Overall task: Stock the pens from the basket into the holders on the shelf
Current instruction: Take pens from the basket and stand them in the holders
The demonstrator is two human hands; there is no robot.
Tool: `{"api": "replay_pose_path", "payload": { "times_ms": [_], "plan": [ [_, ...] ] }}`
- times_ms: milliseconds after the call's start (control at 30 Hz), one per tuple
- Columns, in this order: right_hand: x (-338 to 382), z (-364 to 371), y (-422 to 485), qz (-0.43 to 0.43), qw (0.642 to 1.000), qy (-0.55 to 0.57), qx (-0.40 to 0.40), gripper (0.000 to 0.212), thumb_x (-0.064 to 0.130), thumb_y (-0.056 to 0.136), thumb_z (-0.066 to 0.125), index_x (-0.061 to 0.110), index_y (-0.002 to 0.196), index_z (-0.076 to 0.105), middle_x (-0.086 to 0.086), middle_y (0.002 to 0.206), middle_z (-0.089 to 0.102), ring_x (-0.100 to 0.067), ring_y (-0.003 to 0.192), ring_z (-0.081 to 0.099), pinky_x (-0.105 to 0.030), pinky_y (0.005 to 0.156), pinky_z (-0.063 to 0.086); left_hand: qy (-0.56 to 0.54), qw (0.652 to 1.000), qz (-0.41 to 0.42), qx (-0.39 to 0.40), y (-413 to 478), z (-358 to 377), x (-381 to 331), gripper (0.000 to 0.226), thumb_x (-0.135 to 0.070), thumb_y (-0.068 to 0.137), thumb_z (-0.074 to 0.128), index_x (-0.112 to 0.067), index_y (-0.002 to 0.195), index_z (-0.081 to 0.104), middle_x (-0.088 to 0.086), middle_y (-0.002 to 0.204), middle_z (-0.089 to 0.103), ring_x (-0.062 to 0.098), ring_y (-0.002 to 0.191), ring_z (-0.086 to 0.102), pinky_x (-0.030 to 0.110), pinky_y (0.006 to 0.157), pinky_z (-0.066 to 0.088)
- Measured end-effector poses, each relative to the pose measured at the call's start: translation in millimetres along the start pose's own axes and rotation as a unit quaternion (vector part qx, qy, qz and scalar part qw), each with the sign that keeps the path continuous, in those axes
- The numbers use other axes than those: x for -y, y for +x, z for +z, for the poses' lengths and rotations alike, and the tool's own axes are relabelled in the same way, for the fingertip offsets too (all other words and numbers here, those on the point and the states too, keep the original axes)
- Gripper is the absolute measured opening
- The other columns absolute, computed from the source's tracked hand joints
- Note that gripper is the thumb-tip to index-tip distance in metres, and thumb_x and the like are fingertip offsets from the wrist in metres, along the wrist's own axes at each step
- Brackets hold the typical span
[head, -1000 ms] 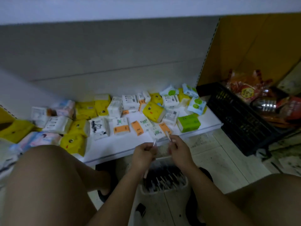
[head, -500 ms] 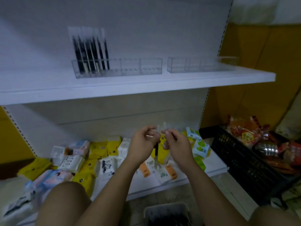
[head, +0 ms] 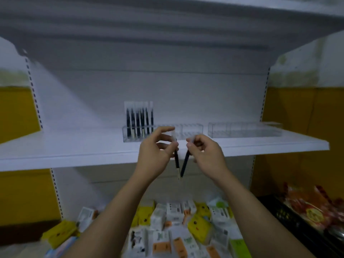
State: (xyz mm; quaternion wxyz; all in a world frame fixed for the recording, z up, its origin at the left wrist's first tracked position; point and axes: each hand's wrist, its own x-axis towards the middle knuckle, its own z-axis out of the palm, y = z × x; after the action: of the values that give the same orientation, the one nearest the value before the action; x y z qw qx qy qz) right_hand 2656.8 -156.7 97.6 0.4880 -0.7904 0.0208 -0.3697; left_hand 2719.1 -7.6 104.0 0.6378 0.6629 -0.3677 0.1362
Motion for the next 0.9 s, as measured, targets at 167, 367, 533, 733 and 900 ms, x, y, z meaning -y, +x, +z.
{"api": "replay_pose_path", "payload": {
  "times_ms": [167,367,533,733,900],
  "plan": [
    [37,2,35,-0.069,0.997,-0.011,0.023,0.039,0.017,0.091,0.064,0.038,0.122,0.055,-0.001,0.081,0.061,-0.01,0.074,0.061,-0.03,0.073,0.058,0.048,0.998,0.037,-0.015,30,-28,-24,0.033,-0.015,0.085,0.071,-0.03,0.113,0.062,-0.002,0.091,0.067,0.009,0.076,0.069,0.032,0.069,0.061],
    [58,9,77,-0.106,0.994,-0.005,-0.002,0.039,0.011,0.086,0.07,0.035,0.115,0.06,0.003,0.087,0.064,-0.013,0.073,0.065,-0.025,0.067,0.059,0.116,0.991,0.072,-0.014,77,-49,-40,0.029,-0.018,0.086,0.071,-0.032,0.107,0.059,-0.007,0.098,0.066,0.003,0.074,0.068,0.022,0.066,0.059],
    [58,23,109,-0.123,0.992,-0.003,-0.03,0.038,0.012,0.085,0.071,0.04,0.106,0.054,0.007,0.084,0.065,-0.01,0.07,0.064,-0.023,0.063,0.059,0.173,0.981,0.08,-0.026,113,-60,-33,0.022,-0.021,0.086,0.07,-0.032,0.1,0.058,-0.013,0.09,0.065,-0.005,0.074,0.064,0.01,0.058,0.052],
    [48,44,142,-0.121,0.992,-0.004,-0.024,0.036,0.013,0.087,0.069,0.034,0.111,0.052,0.008,0.086,0.064,0.0,0.067,0.062,-0.021,0.065,0.057,0.226,0.969,0.099,-0.021,147,-66,-22,0.021,-0.021,0.086,0.07,-0.03,0.101,0.058,-0.013,0.089,0.064,0.0,0.08,0.063,0.015,0.07,0.052],
    [45,62,164,-0.128,0.991,-0.013,-0.029,0.031,0.015,0.088,0.068,0.033,0.106,0.051,0.011,0.087,0.062,0.0,0.068,0.062,-0.013,0.061,0.051,0.286,0.948,0.139,-0.021,169,-71,-15,0.019,-0.021,0.088,0.068,-0.024,0.105,0.06,-0.017,0.083,0.06,-0.005,0.079,0.06,0.012,0.071,0.049]
  ]
}}
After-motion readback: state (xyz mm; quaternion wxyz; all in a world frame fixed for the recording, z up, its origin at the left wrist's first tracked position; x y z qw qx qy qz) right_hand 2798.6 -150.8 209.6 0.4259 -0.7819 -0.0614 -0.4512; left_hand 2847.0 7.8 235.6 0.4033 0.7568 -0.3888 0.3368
